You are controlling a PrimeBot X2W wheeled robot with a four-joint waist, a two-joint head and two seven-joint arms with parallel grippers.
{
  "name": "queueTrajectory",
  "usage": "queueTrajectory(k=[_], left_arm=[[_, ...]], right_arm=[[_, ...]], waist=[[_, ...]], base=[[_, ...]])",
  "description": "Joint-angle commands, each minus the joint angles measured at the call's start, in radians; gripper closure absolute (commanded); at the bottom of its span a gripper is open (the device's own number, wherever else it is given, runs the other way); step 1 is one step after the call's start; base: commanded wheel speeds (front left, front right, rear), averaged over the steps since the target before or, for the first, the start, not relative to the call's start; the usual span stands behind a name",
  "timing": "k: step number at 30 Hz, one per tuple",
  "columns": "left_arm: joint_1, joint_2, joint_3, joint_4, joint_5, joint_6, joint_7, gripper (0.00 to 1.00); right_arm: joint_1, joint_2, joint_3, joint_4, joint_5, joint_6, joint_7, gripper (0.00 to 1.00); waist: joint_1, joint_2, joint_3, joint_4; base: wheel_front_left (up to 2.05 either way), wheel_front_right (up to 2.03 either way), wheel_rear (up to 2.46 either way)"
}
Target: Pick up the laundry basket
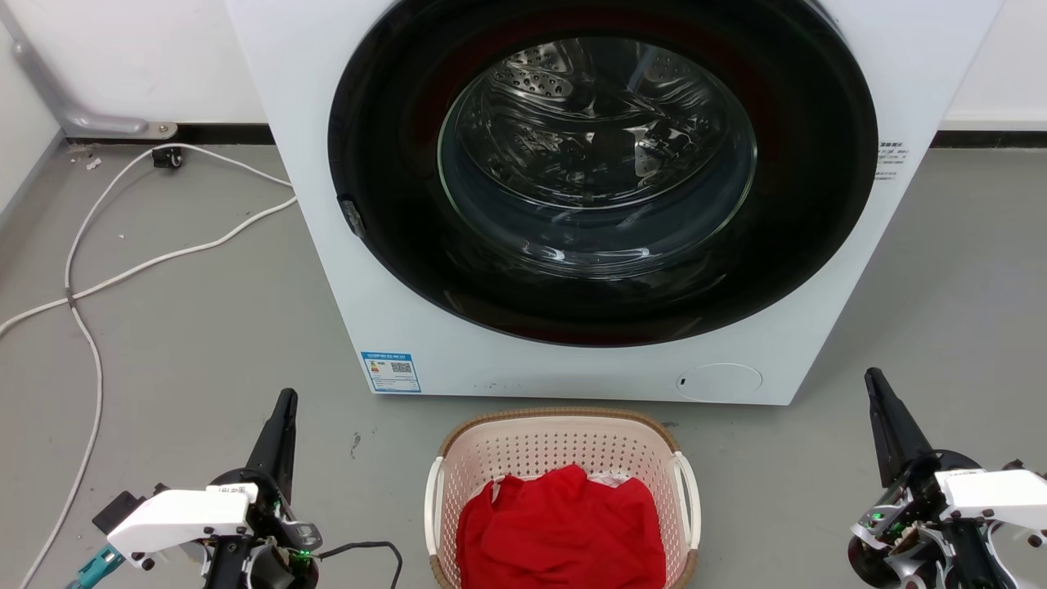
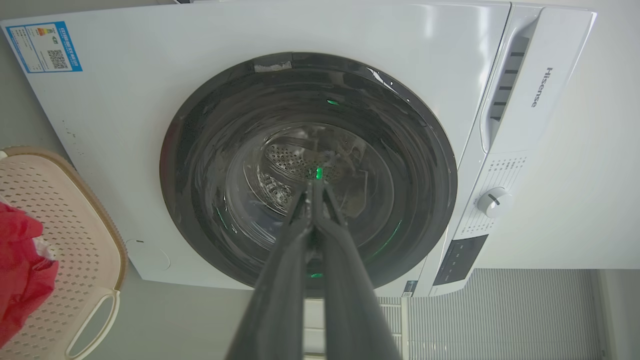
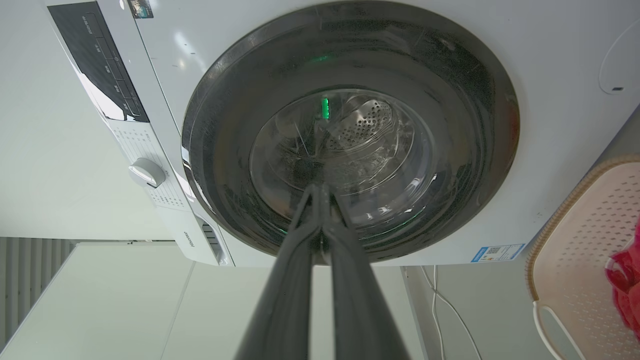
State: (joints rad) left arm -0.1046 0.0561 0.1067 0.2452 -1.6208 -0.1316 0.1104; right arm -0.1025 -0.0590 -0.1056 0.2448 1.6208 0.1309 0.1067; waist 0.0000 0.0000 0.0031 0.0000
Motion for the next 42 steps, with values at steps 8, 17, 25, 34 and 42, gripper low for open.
queueTrajectory(k=[8, 17, 25, 34, 42], left_arm=[[-0.008, -0.002, 0.004, 0.001, 0.006, -0.002, 0.001, 1.00], [-0.008, -0.003, 0.005, 0.001, 0.007, -0.002, 0.002, 1.00], [-0.008, -0.003, 0.006, 0.001, 0.004, -0.002, 0.003, 1.00], [-0.008, -0.003, 0.007, 0.001, 0.005, -0.002, 0.004, 1.00], [0.015, -0.004, -0.001, -0.002, 0.043, 0.001, -0.029, 0.00]], right_arm=[[-0.011, 0.005, -0.002, 0.001, -0.003, 0.000, 0.005, 1.00], [-0.011, 0.005, -0.003, 0.001, -0.005, 0.000, 0.006, 1.00], [-0.011, 0.006, -0.004, 0.001, -0.006, 0.000, 0.006, 1.00], [-0.012, 0.007, -0.005, 0.001, -0.006, 0.000, 0.006, 1.00], [0.018, 0.003, 0.003, 0.005, -0.033, 0.000, -0.026, 0.00]], waist=[[0.0000, 0.0000, 0.000, 0.000], [0.0000, 0.0000, 0.000, 0.000], [0.0000, 0.0000, 0.000, 0.000], [0.0000, 0.0000, 0.000, 0.000], [0.0000, 0.0000, 0.001, 0.000]], base=[[0.00, 0.00, 0.00], [0.00, 0.00, 0.00], [0.00, 0.00, 0.00], [0.00, 0.00, 0.00], [0.00, 0.00, 0.00]])
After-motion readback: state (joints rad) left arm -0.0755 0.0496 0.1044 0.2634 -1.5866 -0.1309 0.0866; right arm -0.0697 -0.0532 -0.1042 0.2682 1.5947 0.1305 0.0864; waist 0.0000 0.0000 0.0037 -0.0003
